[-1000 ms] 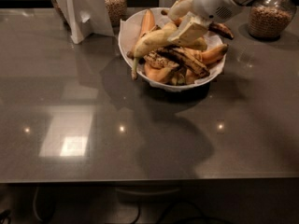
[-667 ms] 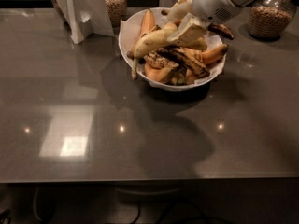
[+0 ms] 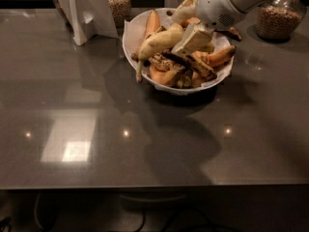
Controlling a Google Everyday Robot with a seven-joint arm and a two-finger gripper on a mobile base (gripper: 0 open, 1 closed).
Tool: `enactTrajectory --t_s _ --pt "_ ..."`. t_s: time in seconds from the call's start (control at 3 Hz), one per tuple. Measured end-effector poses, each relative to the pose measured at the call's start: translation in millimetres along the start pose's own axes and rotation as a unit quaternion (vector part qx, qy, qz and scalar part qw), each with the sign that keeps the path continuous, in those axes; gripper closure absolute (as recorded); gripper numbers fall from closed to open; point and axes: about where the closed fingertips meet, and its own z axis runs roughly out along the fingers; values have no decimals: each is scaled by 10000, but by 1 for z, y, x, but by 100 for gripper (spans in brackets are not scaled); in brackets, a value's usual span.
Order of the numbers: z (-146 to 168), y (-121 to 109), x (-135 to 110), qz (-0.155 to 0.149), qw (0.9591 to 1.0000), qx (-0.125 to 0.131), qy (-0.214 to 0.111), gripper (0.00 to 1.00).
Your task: Pick banana from white bowl
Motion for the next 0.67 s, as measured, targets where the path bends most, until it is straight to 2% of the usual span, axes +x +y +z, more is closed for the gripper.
enactTrajectory --t_s 0.67 --pt "18 0 7 119 9999 -86 -48 47"
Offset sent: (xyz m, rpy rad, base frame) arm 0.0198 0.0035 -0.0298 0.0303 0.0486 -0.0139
